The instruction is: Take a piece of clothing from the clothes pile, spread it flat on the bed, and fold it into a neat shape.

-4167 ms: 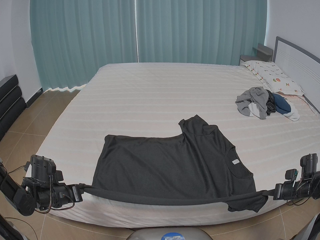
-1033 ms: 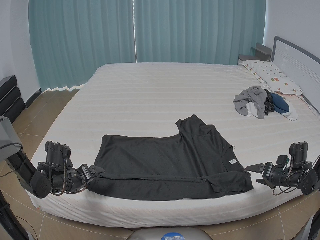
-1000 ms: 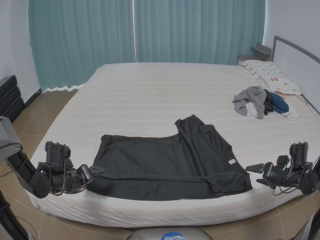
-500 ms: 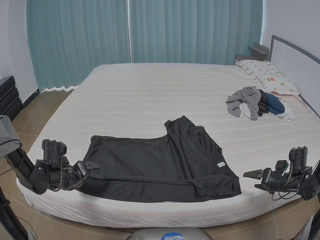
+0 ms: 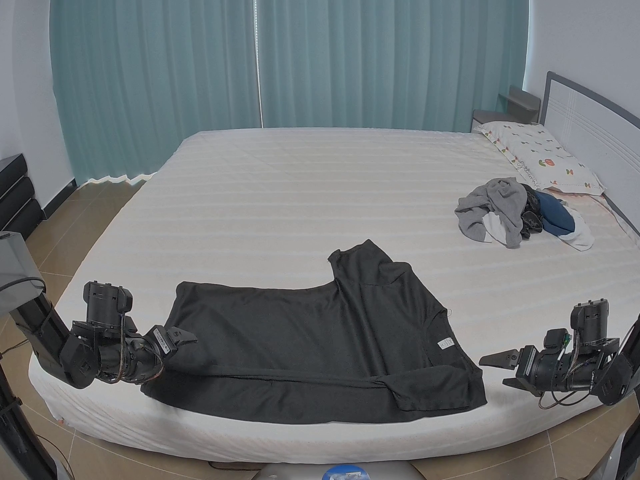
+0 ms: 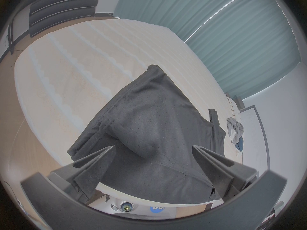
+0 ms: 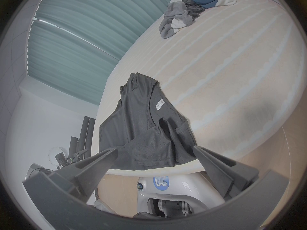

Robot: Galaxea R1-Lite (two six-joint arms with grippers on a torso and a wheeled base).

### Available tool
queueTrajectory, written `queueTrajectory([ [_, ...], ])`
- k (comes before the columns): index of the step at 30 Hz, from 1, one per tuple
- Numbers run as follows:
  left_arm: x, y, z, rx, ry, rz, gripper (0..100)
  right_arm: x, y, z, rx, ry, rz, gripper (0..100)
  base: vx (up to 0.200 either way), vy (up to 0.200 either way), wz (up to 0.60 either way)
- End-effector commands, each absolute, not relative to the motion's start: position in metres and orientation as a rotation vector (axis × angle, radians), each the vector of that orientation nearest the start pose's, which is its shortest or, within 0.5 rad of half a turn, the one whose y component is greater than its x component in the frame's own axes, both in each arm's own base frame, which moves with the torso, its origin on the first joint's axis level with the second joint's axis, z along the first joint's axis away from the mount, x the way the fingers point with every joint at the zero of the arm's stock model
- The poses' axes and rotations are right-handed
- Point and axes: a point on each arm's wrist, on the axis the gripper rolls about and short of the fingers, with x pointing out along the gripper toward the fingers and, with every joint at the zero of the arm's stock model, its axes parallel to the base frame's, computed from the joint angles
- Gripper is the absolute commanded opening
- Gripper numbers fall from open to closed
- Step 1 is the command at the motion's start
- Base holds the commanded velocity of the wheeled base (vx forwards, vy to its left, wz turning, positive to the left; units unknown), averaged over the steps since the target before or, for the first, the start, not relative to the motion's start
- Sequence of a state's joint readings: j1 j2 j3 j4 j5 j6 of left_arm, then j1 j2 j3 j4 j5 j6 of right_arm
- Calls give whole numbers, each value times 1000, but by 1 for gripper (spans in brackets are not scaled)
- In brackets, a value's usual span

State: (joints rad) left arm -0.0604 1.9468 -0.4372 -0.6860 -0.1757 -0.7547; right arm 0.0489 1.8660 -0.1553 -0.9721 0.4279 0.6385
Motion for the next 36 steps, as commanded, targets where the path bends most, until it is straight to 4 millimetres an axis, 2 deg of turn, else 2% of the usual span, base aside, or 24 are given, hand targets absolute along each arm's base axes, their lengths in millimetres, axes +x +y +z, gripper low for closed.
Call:
queueTrajectory([
  [1,262,-21,31,-748,889,101,100,211,21,35,736,863,208,100,0,0,0],
  [12,272,-23,10,-740,947,120,100,212,20,35,734,860,207,100,0,0,0],
  [22,304,-12,5,-800,882,163,100,213,20,33,736,867,203,100,0,0,0],
  [27,324,-1,16,-963,792,218,100,215,18,32,741,864,194,100,0,0,0],
  [36,328,18,29,-1052,637,215,100,215,18,32,743,863,193,100,0,0,0],
])
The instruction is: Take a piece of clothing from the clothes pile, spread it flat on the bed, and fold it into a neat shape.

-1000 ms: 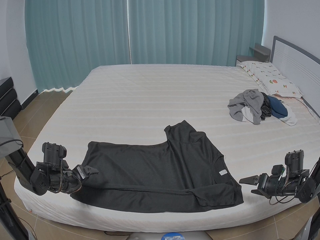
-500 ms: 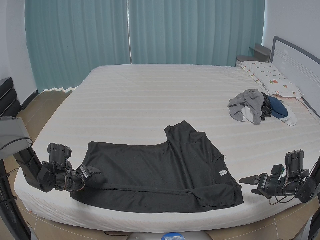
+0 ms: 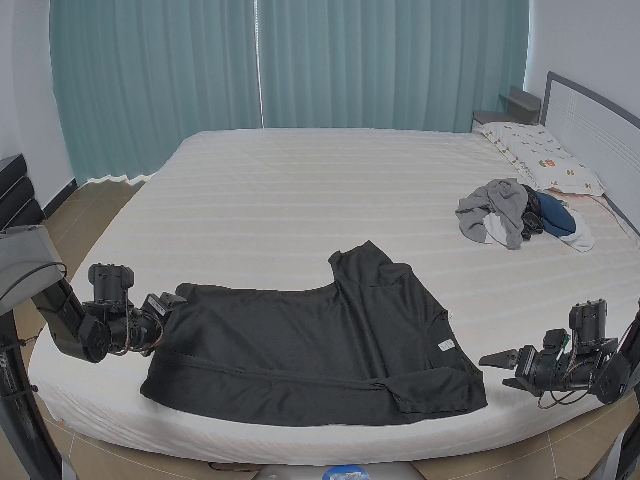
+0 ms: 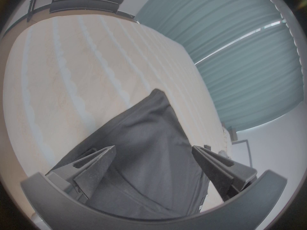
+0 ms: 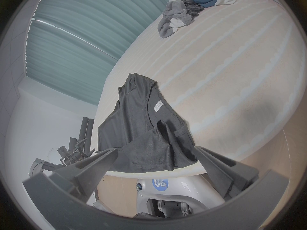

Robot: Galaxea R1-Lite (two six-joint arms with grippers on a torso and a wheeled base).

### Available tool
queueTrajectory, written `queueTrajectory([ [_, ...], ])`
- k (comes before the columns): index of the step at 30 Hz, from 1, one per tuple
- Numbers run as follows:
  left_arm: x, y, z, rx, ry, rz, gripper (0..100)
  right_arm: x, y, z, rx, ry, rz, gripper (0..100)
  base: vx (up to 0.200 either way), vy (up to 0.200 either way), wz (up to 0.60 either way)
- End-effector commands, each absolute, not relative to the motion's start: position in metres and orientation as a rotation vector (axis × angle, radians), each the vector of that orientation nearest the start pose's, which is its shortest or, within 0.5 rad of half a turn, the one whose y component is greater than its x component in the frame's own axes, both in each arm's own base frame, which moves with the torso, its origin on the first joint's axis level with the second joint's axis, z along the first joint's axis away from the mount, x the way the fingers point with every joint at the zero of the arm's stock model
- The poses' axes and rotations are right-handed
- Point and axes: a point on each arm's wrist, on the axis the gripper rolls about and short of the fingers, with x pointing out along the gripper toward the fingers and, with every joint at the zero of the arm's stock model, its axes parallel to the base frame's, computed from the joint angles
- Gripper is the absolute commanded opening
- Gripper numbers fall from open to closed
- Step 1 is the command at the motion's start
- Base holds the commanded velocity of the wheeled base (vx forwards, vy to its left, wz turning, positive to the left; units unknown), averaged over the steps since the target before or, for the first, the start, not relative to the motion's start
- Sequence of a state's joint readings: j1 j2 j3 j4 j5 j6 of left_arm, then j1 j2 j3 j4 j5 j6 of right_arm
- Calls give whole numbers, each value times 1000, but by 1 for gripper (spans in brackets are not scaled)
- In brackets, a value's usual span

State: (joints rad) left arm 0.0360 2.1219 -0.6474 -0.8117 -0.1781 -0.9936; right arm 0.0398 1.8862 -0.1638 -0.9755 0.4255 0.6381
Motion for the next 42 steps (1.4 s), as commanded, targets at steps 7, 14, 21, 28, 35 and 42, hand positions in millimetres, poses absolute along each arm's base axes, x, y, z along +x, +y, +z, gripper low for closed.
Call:
queueTrajectory([
  [7,313,27,39,-1032,688,75,100,214,18,32,743,864,192,100,0,0,0],
  [14,290,37,13,-747,799,-118,100,213,20,33,740,869,209,100,0,0,0],
  [21,287,39,-7,-627,848,-155,100,213,20,31,742,878,205,100,0,0,0],
  [28,288,38,-20,-563,837,-171,100,214,22,28,739,893,208,100,0,0,0],
  [35,295,40,-19,-545,803,-129,100,214,22,27,738,896,208,100,0,0,0],
  [42,302,32,-17,-601,791,-104,100,214,22,27,738,898,208,100,0,0,0],
])
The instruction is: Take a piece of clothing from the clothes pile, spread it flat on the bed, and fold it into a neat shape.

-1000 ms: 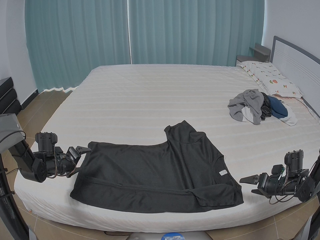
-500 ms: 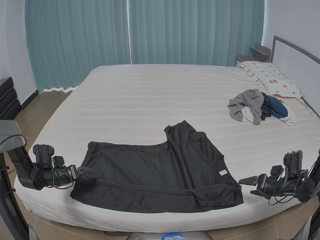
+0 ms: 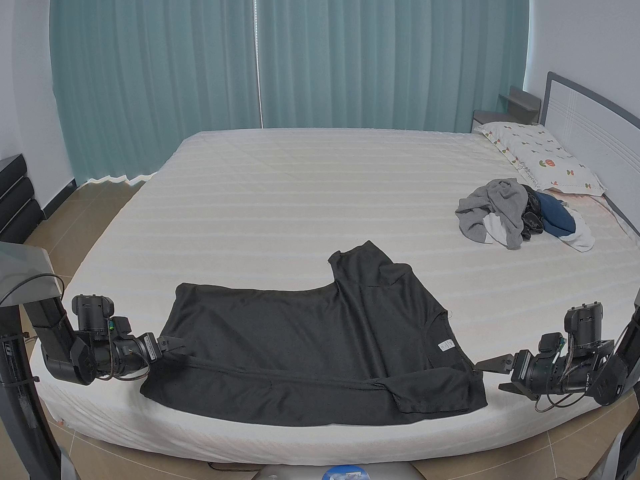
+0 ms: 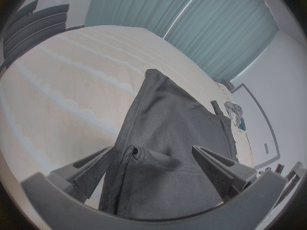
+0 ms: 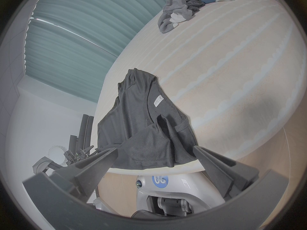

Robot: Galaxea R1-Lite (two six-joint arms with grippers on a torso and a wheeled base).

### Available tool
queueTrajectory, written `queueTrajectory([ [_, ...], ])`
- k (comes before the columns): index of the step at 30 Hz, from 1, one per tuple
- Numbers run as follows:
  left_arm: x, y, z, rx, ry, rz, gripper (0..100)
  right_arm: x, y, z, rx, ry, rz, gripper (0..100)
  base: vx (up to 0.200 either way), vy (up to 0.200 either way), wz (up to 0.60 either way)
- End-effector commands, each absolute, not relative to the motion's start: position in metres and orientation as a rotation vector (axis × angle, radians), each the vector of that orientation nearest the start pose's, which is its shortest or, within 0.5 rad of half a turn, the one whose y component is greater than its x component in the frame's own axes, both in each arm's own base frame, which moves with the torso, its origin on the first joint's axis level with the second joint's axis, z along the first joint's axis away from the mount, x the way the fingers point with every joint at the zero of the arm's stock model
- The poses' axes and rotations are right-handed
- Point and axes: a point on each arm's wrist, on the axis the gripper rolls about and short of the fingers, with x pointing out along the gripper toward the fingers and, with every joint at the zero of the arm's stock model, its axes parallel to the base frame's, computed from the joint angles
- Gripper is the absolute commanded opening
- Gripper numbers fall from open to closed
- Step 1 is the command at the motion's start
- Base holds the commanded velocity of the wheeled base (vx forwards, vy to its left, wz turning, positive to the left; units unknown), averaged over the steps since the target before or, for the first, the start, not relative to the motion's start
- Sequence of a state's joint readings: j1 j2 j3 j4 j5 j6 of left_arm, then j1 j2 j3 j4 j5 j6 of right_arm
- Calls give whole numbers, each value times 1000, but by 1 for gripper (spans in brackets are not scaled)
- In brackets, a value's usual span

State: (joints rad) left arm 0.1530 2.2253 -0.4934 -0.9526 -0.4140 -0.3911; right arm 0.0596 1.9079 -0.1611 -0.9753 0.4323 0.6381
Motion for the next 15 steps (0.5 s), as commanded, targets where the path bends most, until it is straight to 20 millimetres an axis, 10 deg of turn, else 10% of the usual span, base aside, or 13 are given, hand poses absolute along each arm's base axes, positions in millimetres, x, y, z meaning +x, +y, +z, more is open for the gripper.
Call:
queueTrajectory([
  [1,303,32,-17,-601,787,-105,100,214,22,27,738,898,208,100,0,0,0],
  [6,303,33,-18,-605,781,-99,100,214,22,27,738,896,208,100,0,0,0],
  [7,303,32,-20,-605,784,-99,0,214,22,27,738,896,208,100,0,0,0],
  [15,298,35,-19,-612,790,-84,0,216,20,26,740,892,193,100,0,0,0],
])
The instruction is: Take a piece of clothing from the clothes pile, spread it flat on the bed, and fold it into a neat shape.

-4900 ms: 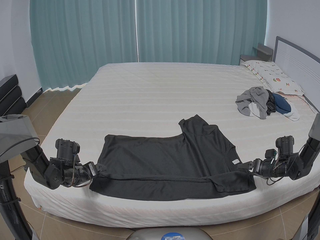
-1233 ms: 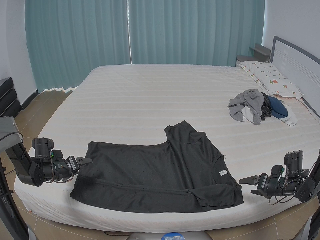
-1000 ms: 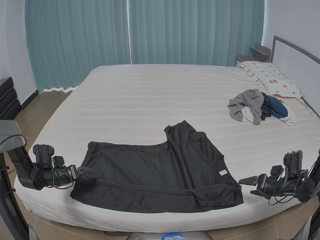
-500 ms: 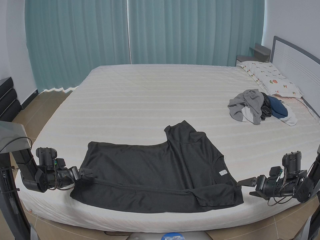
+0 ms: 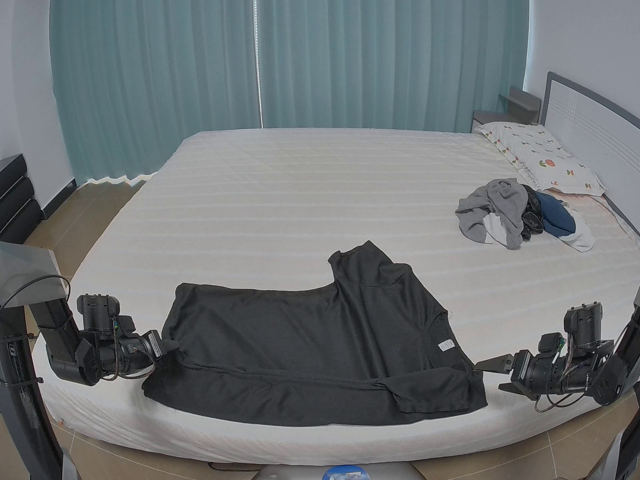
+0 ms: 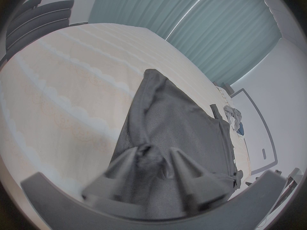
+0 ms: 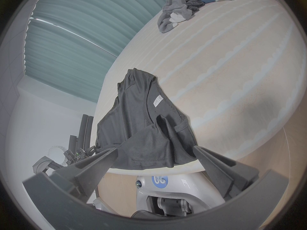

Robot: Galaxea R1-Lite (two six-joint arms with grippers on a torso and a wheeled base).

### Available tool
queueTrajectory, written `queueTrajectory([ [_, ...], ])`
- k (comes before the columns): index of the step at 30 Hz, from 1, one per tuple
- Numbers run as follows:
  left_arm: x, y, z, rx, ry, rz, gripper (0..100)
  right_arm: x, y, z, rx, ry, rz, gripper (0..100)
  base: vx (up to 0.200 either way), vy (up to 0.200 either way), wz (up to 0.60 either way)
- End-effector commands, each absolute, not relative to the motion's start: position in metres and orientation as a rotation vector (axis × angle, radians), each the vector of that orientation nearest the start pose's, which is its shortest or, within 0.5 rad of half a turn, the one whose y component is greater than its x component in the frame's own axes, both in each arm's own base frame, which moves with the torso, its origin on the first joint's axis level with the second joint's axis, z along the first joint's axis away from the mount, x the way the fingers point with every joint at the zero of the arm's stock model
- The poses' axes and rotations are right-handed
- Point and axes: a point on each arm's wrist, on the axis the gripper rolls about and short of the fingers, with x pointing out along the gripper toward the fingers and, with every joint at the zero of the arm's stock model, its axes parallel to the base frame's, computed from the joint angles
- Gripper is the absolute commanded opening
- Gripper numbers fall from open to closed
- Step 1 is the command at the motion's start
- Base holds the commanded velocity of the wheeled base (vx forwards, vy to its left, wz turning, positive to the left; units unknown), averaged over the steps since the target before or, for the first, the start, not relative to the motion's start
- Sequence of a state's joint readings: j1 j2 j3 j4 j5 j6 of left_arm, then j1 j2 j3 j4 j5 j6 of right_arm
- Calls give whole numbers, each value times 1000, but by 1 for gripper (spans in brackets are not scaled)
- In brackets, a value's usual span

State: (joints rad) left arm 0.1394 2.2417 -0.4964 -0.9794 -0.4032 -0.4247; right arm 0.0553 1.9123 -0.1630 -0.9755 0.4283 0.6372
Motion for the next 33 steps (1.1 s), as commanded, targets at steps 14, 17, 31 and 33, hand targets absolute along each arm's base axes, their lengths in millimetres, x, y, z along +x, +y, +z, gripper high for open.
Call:
queueTrajectory([
  [14,281,36,9,-591,728,-50,0,222,22,22,729,840,220,100,0,0,0],
  [17,281,37,11,-572,712,-9,0,223,25,25,722,829,237,100,0,0,0],
  [31,284,36,-3,-573,753,11,0,253,59,2,614,816,251,100,0,0,0],
  [33,284,36,-5,-574,759,12,0,263,67,0,599,790,263,100,0,0,0],
])
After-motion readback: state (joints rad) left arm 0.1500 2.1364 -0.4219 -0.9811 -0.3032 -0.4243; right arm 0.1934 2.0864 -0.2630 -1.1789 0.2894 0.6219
